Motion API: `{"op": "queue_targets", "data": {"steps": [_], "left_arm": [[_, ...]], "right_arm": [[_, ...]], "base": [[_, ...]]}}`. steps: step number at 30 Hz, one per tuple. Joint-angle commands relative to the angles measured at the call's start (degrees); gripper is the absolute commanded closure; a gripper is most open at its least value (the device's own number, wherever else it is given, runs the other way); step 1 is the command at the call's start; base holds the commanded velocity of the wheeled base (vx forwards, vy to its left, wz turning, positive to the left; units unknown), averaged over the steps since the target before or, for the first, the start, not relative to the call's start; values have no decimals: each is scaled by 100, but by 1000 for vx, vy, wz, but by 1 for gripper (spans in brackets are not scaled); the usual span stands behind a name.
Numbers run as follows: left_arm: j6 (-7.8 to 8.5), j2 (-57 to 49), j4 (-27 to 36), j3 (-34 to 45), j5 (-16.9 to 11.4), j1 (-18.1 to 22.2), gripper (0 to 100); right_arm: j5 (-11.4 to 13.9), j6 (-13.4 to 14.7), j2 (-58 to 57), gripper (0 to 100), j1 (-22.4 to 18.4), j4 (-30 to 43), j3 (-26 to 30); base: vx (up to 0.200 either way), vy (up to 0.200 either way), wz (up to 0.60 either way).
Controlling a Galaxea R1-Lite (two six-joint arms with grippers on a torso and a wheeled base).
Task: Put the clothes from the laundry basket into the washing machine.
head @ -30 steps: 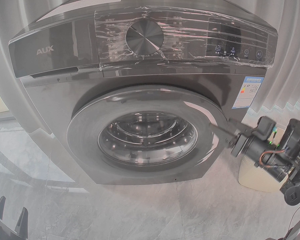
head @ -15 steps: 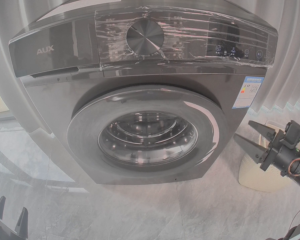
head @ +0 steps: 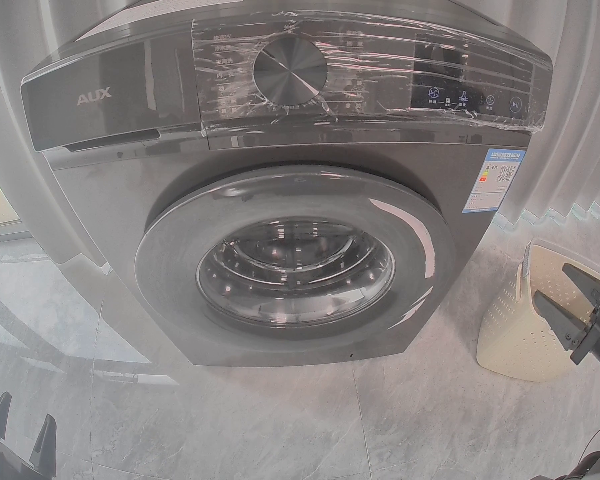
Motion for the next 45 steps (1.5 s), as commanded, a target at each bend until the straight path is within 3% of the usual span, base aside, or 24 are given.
{"op": "queue_targets", "data": {"steps": [1, 8, 19, 20, 23, 25, 26, 27, 28, 29, 30, 31, 32, 33, 34, 36, 40, 45], "left_arm": [[7, -88, 7, 92, 0, -5, 0], [7, -88, -1, 92, 0, 4, 0], [7, -88, -1, 101, 0, 4, 0], [7, -88, -1, 101, 0, 4, 0], [7, -88, -1, 101, 0, 4, 0], [-1, -88, -1, 101, 0, 4, 0], [-1, -88, -1, 101, 0, 4, 0], [-10, -88, -1, 101, 9, 4, 0], [-1, -88, -1, 101, 9, 4, 0], [-10, -88, -1, 101, 9, 4, 0], [-10, -88, -1, 101, 9, 4, 0], [-10, -88, -1, 101, 9, 4, 0], [-10, -88, -1, 101, 9, 4, 0], [-1, -88, -1, 101, 0, 4, 0], [7, -88, -1, 92, -8, 4, 0], [-1, -88, -1, 92, 0, -5, 0], [-1, -88, -1, 101, 9, 4, 0], [7, -88, 7, 101, 9, 4, 0]], "right_arm": [[12, -21, -1424, 0, -475, 831, 42], [91, -21, -2497, 0, -932, 1499, -2], [275, 23, -4483, 0, -976, 3310, 7], [328, 32, -4791, 0, -959, 3600, 7], [803, 15, -5634, 0, -915, 4294, 192], [1031, 6, -5837, 0, -1073, 4417, 473], [1031, 6, -5837, 0, -1073, 4417, 473], [1031, 6, -6012, 0, -1213, 5015, 473], [917, -47, -6021, 0, -1205, 5437, 473], [618, -152, -5995, 0, -1205, 5762, 473], [108, -161, -5995, 0, -1205, 5867, 473], [29, -170, -5995, 0, -1205, 5876, 473], [-1104, -249, -5986, 0, -1213, 5841, 473], [-1597, -293, -5986, 0, -1222, 5920, 473], [-1790, -284, -5986, 0, -1222, 5946, 473], [-1605, -179, -5986, 0, -1222, 5990, 473], [-1605, -179, -5986, 0, -1213, 6008, 473], [-1500, -398, -5986, 0, -1205, 6069, 473]], "base": [[-200, 0, 0], [-86, 0, 0], [0, 0, 0], [0, 0, 0], [0, 0, 0], [0, 0, 0], [0, 0, 0], [0, 0, 0], [0, 0, 0], [0, 0, 0], [0, 0, 0], [0, 0, 0], [0, 0, 0], [0, 0, 0], [0, 0, 0], [0, 0, 0], [0, 0, 0], [0, 0, 0]]}}
